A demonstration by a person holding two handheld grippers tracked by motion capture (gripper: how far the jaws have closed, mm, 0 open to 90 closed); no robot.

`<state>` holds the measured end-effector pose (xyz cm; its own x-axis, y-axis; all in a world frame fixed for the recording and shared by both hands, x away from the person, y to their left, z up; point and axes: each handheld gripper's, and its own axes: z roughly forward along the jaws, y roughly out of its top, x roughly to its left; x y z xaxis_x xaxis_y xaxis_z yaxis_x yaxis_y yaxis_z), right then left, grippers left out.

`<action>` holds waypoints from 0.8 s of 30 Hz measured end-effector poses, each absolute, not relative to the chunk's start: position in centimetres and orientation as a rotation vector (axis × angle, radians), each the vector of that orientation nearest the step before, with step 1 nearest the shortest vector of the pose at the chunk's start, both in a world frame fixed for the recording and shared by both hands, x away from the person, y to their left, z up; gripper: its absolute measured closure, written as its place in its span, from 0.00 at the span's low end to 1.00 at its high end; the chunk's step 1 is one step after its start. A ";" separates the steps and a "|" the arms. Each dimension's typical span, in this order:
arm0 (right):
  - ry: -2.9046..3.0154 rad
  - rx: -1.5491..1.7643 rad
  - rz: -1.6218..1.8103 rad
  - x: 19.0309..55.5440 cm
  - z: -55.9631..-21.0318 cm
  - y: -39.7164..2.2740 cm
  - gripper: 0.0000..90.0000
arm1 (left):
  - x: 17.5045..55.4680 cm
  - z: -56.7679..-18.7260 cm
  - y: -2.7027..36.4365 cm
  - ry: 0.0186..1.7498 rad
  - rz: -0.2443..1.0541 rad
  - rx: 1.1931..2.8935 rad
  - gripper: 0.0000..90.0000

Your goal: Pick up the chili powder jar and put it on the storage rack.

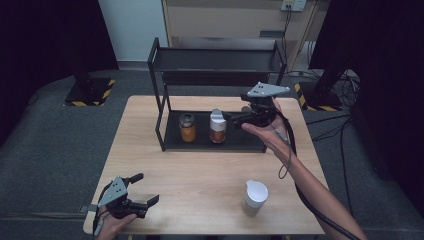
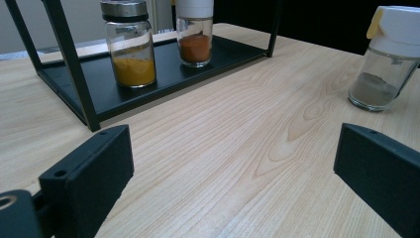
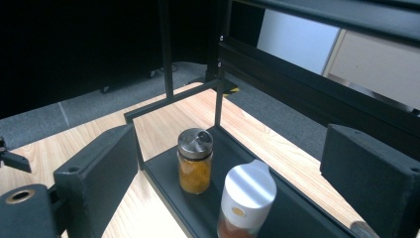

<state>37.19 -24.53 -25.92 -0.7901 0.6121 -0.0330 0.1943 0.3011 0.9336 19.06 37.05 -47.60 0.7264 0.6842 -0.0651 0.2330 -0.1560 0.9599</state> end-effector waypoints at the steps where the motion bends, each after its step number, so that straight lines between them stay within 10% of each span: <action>1: 2.187 0.721 1.490 36.9 -25.7 -24.8 0.09 | 19.1 -47.6 37.1 0.732 0.465 1.724 0.02; 24: 2.039 0.831 1.447 30.8 -25.9 -31.4 0.10 | 19.1 -47.6 37.0 0.731 0.463 1.724 0.02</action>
<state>30.80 -31.42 -25.91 -0.6879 0.7241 -0.0507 0.1911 0.2480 0.9497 19.09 37.05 -47.61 0.7285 0.6820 -0.0650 0.2323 -0.1567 0.9599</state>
